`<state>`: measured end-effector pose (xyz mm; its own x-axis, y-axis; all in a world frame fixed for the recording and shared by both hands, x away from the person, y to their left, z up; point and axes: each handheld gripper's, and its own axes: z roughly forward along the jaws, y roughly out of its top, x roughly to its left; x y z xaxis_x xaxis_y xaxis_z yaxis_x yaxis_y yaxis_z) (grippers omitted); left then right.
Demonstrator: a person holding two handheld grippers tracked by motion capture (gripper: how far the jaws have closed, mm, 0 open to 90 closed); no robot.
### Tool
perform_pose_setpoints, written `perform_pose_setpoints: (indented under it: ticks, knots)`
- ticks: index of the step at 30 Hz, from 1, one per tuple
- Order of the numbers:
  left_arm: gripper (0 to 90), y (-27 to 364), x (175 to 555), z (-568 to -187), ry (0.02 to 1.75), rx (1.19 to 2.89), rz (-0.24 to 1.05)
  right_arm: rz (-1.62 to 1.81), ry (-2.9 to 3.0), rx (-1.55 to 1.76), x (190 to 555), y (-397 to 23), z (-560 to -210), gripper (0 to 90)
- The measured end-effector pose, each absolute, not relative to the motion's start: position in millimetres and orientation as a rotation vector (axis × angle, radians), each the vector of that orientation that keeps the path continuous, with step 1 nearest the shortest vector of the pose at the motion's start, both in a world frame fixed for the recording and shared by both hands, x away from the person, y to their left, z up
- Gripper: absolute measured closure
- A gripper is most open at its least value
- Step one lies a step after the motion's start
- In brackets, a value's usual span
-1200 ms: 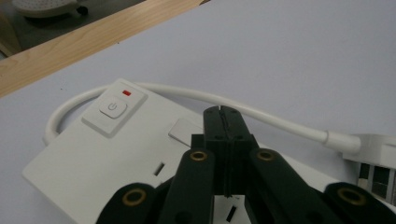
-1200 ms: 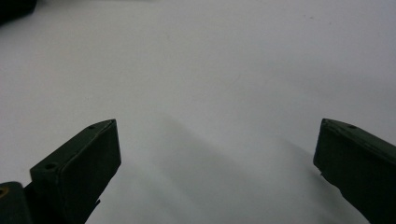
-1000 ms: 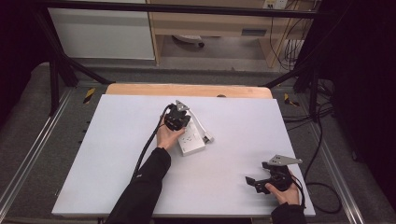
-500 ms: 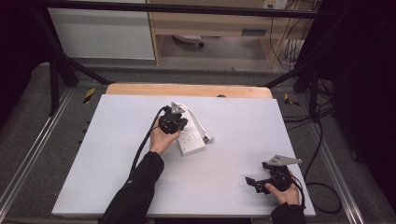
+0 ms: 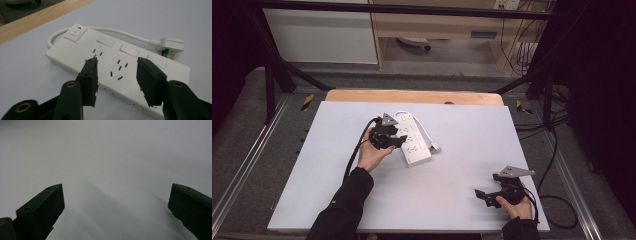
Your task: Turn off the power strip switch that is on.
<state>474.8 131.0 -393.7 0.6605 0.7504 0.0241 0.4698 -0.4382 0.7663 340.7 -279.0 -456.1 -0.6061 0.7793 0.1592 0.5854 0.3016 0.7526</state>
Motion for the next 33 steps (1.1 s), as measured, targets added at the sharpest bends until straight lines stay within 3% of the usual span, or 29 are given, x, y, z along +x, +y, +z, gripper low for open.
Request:
perform_pose_setpoints:
  ticks: [21,33]
  knots:
    - [8.4,174,429,-387,0.949,2.148,0.474,1.192,2.328,1.251,341,-279,-456,1.1]
    - [6.9,200,394,-392,0.961,2.121,0.526,1.193,2.328,1.254,341,-279,-455,1.1]
